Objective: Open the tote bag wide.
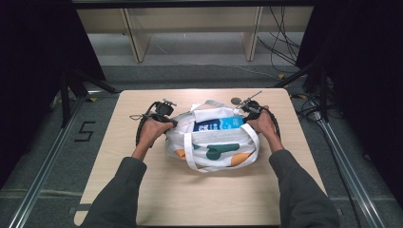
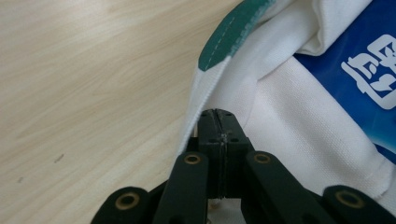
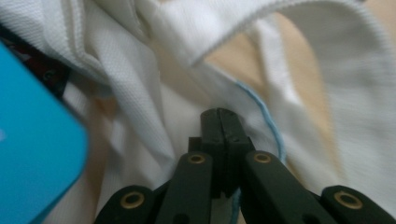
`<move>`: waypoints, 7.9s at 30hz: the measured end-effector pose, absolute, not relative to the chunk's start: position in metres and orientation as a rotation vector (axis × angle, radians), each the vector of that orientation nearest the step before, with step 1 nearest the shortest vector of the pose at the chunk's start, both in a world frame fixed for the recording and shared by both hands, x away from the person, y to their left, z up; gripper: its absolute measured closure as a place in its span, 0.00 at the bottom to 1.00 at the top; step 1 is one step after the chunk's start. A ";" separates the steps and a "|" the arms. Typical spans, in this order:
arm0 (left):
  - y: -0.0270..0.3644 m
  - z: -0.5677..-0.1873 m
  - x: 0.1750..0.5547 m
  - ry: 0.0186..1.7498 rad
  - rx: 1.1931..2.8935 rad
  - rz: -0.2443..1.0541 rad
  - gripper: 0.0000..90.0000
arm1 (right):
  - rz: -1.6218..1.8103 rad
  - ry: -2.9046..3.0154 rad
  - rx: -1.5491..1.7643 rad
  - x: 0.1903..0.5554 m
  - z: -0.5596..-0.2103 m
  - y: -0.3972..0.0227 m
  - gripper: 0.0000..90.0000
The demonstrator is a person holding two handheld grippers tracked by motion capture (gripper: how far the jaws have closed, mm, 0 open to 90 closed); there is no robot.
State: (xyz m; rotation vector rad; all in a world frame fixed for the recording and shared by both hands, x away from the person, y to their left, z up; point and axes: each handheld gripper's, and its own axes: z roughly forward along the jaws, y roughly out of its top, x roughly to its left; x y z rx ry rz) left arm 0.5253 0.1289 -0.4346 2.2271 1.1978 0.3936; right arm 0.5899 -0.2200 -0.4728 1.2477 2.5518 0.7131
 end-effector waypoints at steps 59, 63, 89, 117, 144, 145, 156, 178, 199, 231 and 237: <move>0.150 -0.441 0.512 1.235 2.038 0.368 0.89 | 0.878 2.632 0.865 0.425 -0.433 -0.239 1.00; 0.150 -0.426 0.489 1.135 2.044 0.361 0.86 | 0.946 2.563 0.802 0.429 -0.411 -0.238 1.00; 0.124 -0.433 0.409 0.899 2.126 0.289 0.85 | 1.029 2.502 0.781 0.435 -0.407 -0.226 1.00; 0.151 -0.431 0.393 0.938 1.976 0.265 0.83 | 1.135 2.452 0.815 0.417 -0.405 -0.248 0.99; 0.163 -0.433 0.379 0.974 1.958 0.277 0.71 | 1.160 2.388 0.911 0.411 -0.407 -0.268 0.93; 0.163 -0.433 0.379 0.975 1.957 0.278 0.70 | 1.165 2.375 0.926 0.411 -0.407 -0.269 0.93; 0.168 -0.434 0.377 0.980 1.950 0.280 0.63 | 1.179 2.352 0.947 0.409 -0.407 -0.275 0.85; 0.172 -0.436 0.361 0.990 1.917 0.286 0.35 | 1.162 2.303 1.005 0.397 -0.415 -0.290 0.50; 0.165 -0.450 0.336 0.969 1.939 0.284 0.29 | 1.147 2.301 1.091 0.375 -0.427 -0.296 0.39; 0.158 -0.467 0.307 0.933 1.938 0.281 0.24 | 1.184 2.267 1.108 0.329 -0.451 -0.308 0.31; 0.162 -0.470 0.301 0.937 1.946 0.283 0.24 | 1.186 2.280 1.070 0.323 -0.456 -0.309 0.31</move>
